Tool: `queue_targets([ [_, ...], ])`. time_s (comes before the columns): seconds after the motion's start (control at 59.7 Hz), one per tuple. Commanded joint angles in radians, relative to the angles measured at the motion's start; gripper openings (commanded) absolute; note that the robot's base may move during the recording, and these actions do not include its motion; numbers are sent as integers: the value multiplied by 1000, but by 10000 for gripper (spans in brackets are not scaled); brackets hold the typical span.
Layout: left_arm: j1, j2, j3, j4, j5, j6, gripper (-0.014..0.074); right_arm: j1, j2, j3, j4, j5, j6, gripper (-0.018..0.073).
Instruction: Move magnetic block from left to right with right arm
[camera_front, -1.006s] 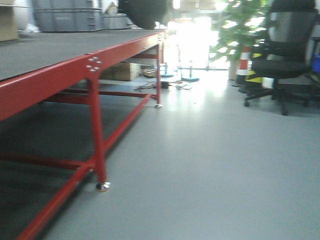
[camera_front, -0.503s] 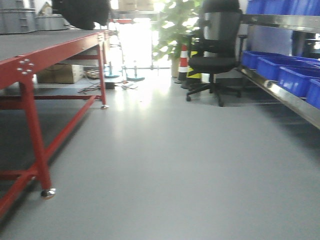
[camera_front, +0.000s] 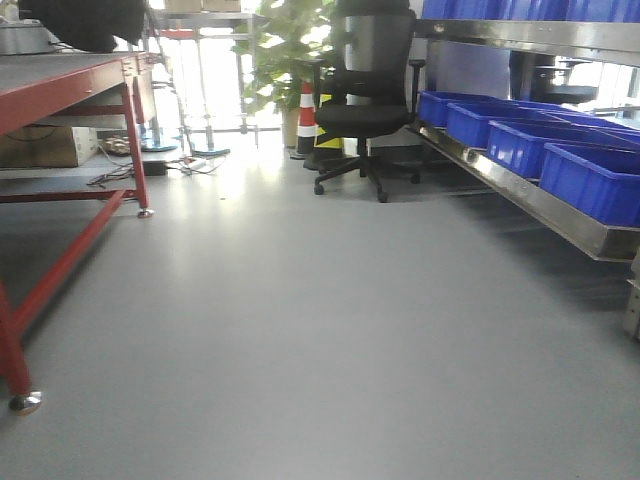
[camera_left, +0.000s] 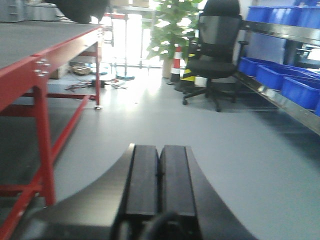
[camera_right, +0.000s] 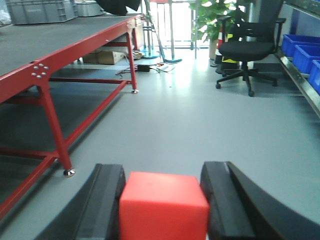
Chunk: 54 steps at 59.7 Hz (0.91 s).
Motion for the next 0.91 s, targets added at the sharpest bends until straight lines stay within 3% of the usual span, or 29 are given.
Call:
queue_targets([
  [0.0, -22, -15, 8, 0, -91, -7, -116, -4, 22, -26, -23, -85, -9, 229],
  [0.402, 61, -15, 8, 0, -91, -7, -116, -4, 22, -26, -23, -85, -9, 229],
  [0.888, 61, -15, 8, 0, -91, -7, -116, -4, 22, -26, -23, -84, -9, 229],
])
